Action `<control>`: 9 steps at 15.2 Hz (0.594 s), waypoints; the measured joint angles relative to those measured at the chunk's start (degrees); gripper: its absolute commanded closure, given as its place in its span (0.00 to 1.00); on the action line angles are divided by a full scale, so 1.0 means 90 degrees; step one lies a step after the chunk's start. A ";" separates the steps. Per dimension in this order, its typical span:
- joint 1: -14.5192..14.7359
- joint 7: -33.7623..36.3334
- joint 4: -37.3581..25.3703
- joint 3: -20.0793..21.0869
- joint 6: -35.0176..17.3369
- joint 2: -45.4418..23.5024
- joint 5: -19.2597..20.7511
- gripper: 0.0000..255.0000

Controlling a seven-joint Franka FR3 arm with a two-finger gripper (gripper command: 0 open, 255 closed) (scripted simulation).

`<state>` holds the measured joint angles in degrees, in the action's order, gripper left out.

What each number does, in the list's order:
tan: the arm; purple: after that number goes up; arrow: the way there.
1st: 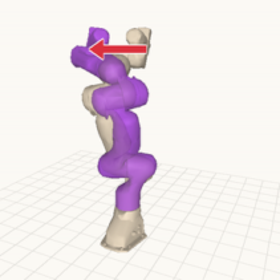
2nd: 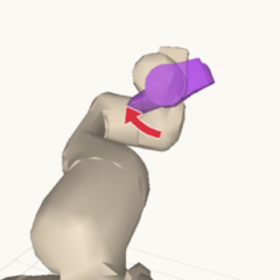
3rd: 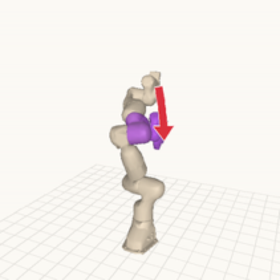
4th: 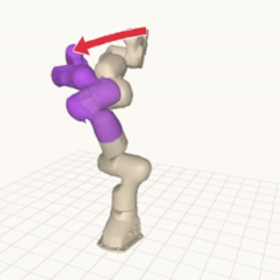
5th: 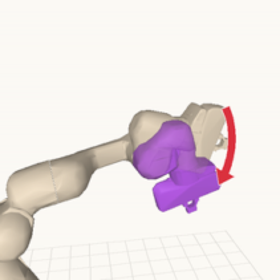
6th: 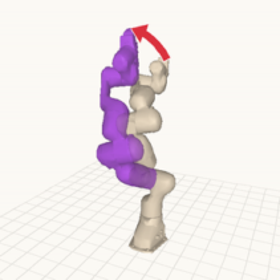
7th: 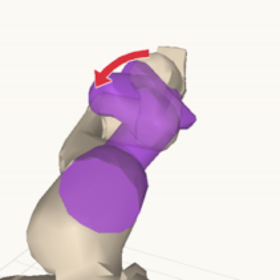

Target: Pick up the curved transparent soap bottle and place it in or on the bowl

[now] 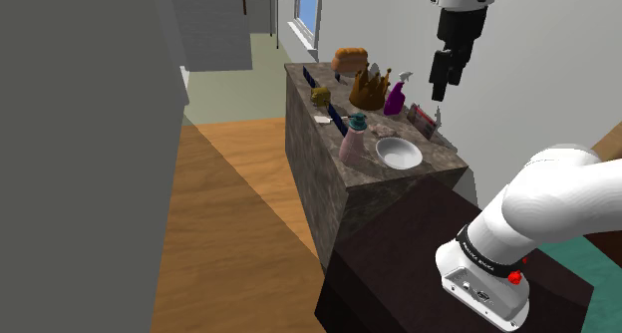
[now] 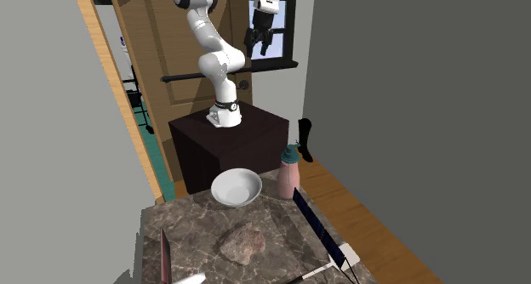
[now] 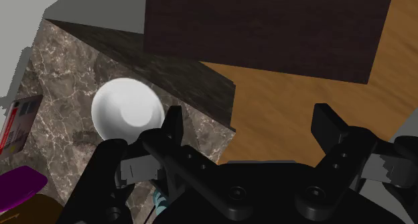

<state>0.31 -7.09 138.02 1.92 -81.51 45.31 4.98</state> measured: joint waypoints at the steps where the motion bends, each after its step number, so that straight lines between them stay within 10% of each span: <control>1: 0.0000 0.0000 0.0000 0.0000 0.0000 0.0000 0.0000 0.00; 9: -0.0131 0.0096 0.0446 -0.0112 -0.1741 -0.1024 0.0251 0.00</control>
<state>-0.87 -6.23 142.04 0.91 -97.18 36.10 7.24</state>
